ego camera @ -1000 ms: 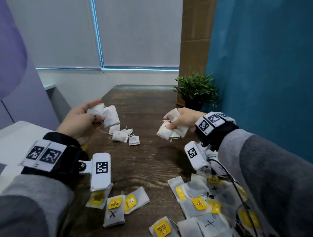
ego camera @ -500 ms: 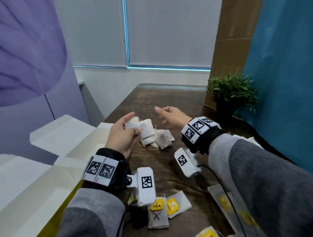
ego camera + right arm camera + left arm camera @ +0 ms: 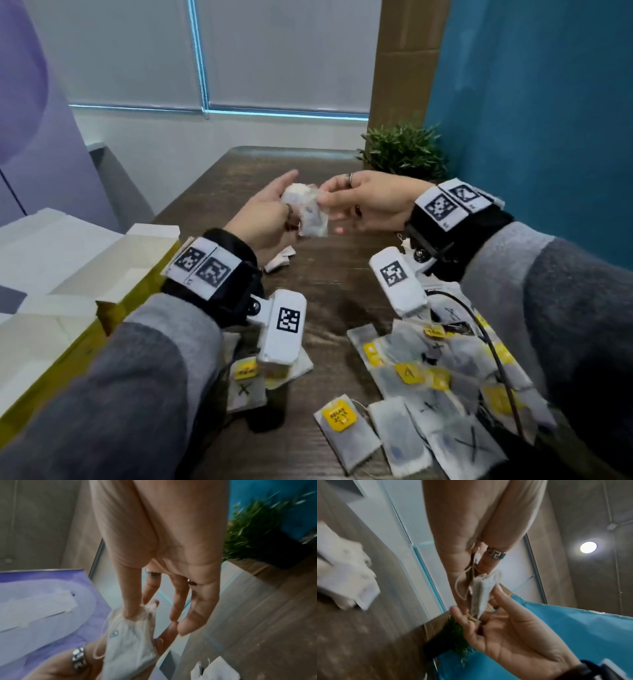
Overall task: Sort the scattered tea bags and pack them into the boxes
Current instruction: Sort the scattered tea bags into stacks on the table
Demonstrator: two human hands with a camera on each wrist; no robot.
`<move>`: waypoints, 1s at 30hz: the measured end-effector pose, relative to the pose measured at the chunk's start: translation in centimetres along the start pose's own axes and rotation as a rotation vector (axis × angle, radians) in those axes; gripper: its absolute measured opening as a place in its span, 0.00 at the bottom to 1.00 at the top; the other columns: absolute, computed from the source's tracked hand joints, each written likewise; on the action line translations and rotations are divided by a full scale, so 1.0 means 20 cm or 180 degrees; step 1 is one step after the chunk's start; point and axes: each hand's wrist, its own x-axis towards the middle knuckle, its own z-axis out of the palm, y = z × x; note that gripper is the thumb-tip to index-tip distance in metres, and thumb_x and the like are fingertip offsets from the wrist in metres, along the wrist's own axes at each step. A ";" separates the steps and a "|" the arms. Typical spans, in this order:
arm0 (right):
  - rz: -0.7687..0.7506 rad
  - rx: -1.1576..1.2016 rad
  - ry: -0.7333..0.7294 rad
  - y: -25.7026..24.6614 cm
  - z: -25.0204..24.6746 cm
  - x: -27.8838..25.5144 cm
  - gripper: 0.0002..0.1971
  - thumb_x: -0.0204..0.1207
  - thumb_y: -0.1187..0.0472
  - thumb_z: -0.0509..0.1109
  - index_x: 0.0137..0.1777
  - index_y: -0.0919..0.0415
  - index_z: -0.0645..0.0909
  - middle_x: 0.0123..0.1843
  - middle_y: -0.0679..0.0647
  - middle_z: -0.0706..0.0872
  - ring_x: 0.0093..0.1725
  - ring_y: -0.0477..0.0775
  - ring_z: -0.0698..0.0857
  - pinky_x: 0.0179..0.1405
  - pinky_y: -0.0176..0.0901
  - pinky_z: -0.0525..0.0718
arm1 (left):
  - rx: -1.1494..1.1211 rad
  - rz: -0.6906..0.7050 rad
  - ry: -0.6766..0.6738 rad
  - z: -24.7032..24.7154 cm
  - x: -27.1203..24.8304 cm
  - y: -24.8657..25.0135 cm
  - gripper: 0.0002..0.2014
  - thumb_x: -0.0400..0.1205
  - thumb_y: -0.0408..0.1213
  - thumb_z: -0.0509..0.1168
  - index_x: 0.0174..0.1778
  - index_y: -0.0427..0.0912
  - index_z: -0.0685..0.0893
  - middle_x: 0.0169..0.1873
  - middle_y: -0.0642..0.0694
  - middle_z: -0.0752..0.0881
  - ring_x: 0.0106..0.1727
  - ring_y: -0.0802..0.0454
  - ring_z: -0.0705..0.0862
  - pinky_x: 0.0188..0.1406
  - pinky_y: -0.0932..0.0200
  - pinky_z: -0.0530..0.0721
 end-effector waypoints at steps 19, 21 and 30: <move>0.1290 -0.1215 0.2538 0.46 -0.67 -0.11 0.10 0.77 0.63 0.71 0.35 0.59 0.77 0.33 0.56 0.80 0.30 0.53 0.79 0.38 0.44 0.86 | 0.3987 -0.1005 -0.1579 0.54 0.23 -0.38 0.15 0.82 0.32 0.63 0.65 0.38 0.80 0.25 0.52 0.81 0.24 0.60 0.78 0.13 0.74 0.74; 0.1291 -0.2018 0.2554 0.42 -0.66 -0.13 0.08 0.77 0.59 0.70 0.38 0.57 0.78 0.30 0.52 0.77 0.28 0.50 0.74 0.21 0.32 0.79 | 0.4151 -0.0977 -0.1740 0.60 0.21 -0.40 0.16 0.81 0.32 0.66 0.65 0.38 0.81 0.32 0.46 0.84 0.27 0.57 0.76 0.10 0.75 0.73; 0.2083 -0.3659 0.0773 0.50 -0.48 -0.27 0.19 0.71 0.45 0.74 0.53 0.58 0.84 0.44 0.50 0.83 0.44 0.49 0.79 0.30 0.34 0.70 | 0.5094 -0.0639 -0.2145 0.68 0.18 -0.49 0.16 0.77 0.41 0.70 0.57 0.37 0.82 0.43 0.43 0.84 0.43 0.52 0.78 0.19 0.73 0.72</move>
